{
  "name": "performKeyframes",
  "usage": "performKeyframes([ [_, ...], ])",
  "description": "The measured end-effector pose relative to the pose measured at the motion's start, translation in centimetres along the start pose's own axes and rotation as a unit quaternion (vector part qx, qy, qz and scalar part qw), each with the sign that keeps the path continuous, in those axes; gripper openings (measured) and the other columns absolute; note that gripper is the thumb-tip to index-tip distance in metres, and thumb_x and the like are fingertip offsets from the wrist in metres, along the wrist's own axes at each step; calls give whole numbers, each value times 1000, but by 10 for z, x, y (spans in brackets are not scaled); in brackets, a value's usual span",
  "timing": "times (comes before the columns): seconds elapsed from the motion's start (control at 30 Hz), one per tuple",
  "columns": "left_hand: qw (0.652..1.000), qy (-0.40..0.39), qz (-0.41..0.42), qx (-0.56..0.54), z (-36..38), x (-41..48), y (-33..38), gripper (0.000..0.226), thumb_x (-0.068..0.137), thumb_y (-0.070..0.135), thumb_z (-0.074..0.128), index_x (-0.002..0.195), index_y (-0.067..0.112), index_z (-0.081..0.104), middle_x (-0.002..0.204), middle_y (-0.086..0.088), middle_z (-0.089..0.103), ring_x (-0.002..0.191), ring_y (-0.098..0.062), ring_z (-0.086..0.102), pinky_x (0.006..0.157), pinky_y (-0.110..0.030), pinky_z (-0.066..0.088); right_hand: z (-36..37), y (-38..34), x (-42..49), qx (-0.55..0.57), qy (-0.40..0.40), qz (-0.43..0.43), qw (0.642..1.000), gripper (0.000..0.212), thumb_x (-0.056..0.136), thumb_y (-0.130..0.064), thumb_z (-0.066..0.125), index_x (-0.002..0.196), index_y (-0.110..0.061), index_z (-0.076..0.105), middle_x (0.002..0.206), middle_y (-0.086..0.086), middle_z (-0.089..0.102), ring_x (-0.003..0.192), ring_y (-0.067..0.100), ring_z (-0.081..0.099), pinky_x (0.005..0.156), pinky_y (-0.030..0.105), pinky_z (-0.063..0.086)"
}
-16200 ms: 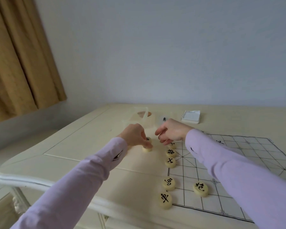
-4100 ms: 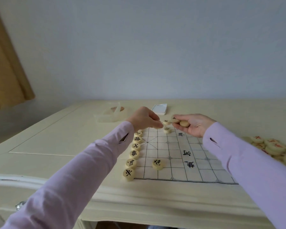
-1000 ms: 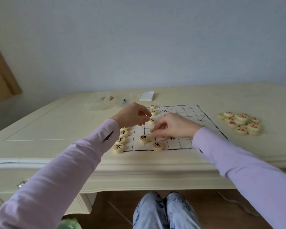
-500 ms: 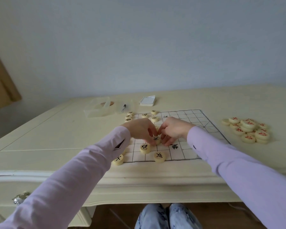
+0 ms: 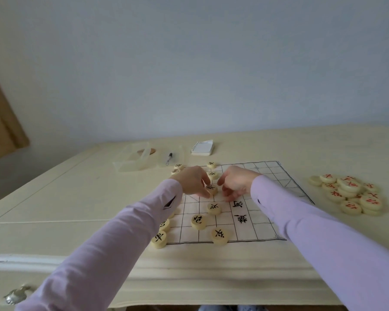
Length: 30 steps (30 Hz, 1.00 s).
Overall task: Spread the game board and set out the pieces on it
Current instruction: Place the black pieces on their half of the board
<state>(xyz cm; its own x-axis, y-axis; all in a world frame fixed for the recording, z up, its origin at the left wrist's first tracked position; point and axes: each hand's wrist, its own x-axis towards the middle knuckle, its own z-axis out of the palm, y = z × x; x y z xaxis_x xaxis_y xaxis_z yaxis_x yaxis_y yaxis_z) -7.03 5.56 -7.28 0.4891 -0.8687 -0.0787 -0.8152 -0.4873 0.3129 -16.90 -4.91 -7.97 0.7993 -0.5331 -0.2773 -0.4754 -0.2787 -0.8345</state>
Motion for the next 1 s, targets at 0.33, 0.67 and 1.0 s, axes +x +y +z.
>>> performKeyframes([
  [0.33,1000,-14,-4,-28,-2,4,2,42,79,29,74,117,15,64,93,6,62,88,-14,58,87,-30,48,-8,3,3,27,-27,4,999,34,96,7,29,123,6,49,80,13,48,65,19,52,62,32,55],
  [0.67,997,-18,-55,-42,-16,33,1,43,91,0,48,133,7,51,122,-7,64,111,-19,61,103,-31,43,-11,-6,30,21,-8,21,1000,41,94,10,27,133,6,41,83,14,47,61,19,52,61,34,54],
  [1.0,997,-20,-56,-43,-14,32,1,39,91,2,45,127,10,55,122,-9,63,105,-21,65,101,-34,45,-12,-5,29,11,-5,14,1000,37,94,9,30,129,6,45,83,12,47,61,18,52,54,29,54],
])
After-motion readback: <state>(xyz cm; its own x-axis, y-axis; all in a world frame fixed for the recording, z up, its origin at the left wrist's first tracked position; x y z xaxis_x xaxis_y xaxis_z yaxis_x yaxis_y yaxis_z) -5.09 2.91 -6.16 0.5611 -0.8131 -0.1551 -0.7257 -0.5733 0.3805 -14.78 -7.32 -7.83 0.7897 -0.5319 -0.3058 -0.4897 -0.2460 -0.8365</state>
